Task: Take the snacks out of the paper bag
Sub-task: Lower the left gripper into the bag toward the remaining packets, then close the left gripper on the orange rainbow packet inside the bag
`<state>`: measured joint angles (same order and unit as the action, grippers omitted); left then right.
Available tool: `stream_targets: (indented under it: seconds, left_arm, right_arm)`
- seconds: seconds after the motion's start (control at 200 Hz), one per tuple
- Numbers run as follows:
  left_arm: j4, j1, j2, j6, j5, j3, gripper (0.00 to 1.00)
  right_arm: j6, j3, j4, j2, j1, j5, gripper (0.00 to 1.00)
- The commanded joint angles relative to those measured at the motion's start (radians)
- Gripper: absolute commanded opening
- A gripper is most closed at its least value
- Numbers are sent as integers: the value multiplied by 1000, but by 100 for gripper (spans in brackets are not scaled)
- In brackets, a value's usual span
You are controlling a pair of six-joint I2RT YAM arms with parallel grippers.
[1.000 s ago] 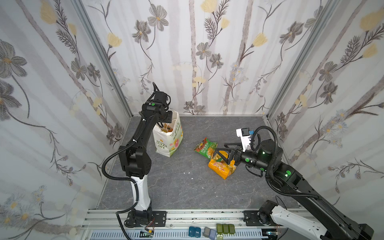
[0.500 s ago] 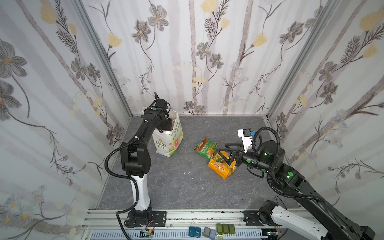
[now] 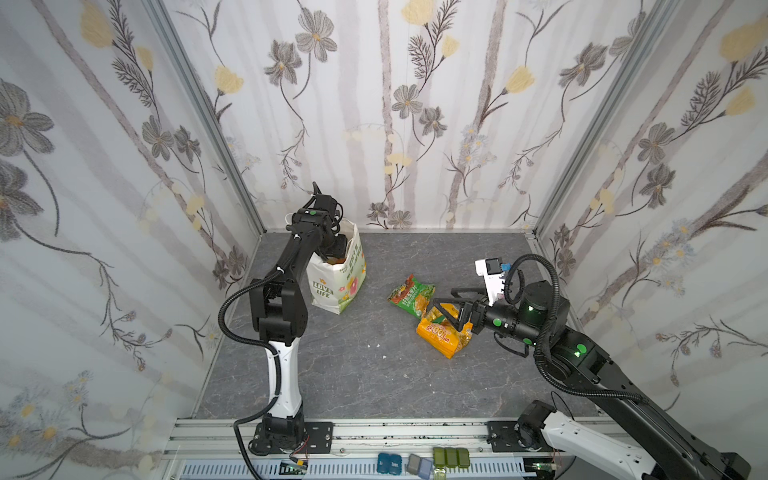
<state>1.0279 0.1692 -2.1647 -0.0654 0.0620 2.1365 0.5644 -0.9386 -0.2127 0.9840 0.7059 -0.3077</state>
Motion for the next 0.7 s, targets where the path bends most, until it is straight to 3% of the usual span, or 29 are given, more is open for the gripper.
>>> stream_targets:
  seconds: [0.0,0.195,0.505,0.695]
  left_arm:
    - [54,-1,-43,-17,-47,39,59]
    - [27,-2,-51,-9,-25,-36,62]
    - [-88,-1,-40,-3,-41,-197,76]
    - [-130,-2,-64,16,-33,-250,78]
  right_arm:
    - [-1,-8,15,1,1,-2,99]
    - [1,-5,9,-3,1,-2,99]
    - [3,-14,7,2,2,-14,99]
    - [4,-16,-2,-2,3,-16,99]
